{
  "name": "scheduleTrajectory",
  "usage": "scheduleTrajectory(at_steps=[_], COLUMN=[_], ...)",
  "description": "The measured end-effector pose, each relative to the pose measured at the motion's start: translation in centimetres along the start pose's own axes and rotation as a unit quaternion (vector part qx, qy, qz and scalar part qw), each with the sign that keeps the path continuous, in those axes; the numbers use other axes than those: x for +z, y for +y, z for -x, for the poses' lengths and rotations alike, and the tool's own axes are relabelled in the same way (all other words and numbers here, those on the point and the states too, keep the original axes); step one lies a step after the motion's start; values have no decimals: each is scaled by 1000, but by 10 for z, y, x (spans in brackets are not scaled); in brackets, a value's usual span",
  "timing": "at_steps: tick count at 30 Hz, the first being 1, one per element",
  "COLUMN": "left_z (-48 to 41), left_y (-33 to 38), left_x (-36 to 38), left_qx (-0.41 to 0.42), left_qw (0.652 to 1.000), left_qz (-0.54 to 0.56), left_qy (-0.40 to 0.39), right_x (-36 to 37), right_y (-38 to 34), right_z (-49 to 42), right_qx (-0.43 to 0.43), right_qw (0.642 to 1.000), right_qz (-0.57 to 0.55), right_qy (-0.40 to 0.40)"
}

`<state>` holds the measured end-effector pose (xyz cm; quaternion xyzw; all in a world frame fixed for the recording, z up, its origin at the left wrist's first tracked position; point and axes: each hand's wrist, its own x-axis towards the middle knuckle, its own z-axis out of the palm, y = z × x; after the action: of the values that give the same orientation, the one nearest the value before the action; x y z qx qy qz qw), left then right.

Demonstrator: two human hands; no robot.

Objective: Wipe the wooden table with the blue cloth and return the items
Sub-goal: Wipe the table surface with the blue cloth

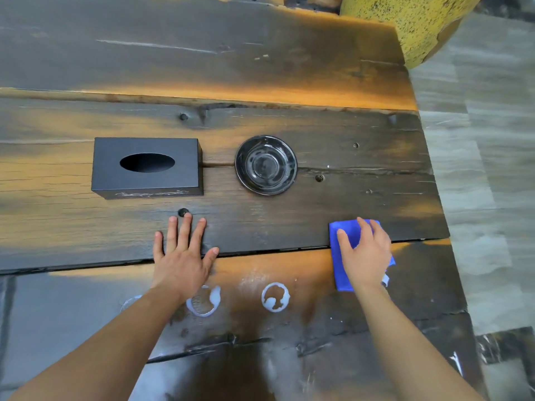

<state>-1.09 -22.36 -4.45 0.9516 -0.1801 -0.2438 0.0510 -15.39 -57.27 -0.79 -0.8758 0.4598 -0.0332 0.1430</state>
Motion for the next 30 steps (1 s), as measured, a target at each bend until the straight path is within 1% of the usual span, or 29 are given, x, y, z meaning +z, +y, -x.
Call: scheduleTrajectory(at_steps=[2,3,6,10,12,16,18,20,22,25,27,28,30], left_z=[0,0,0,2,2,1,2,0,1,2,5,9,23], left_y=[0,1,1,2,3,5,4,5,6,-2,-18,-30,-61], left_x=[0,1,1,-2,-4,-6,-7,-10,-16,-28,-36,-39,-40], left_qx=[-2,-3,-5,-4,-5,-4,-4,-2,4,28,55,63,52], left_qw=[1000,1000,1000,1000,1000,1000,1000,999,999,995,983,972,950], left_qz=[1,1,2,-3,-4,0,4,15,36,91,172,227,304], left_qy=[0,-1,-1,-2,-6,-13,-20,-31,-38,-39,-29,-13,41], right_x=[0,0,3,16,22,31,34,36,34,23,18,16,16], right_y=[19,25,30,33,31,24,20,18,11,-14,-36,-48,-74], right_z=[3,5,10,17,20,29,36,41,51,77,101,115,142], right_qx=[24,25,13,14,18,-1,-7,-9,-7,-7,-33,-56,-108], right_qw=[995,992,988,989,994,999,1000,1000,1000,994,985,981,972], right_qz=[68,82,90,108,85,36,26,17,-13,-93,-139,-153,-170], right_qy=[-69,-96,-123,-96,-71,3,13,0,-18,-61,-96,-107,-120])
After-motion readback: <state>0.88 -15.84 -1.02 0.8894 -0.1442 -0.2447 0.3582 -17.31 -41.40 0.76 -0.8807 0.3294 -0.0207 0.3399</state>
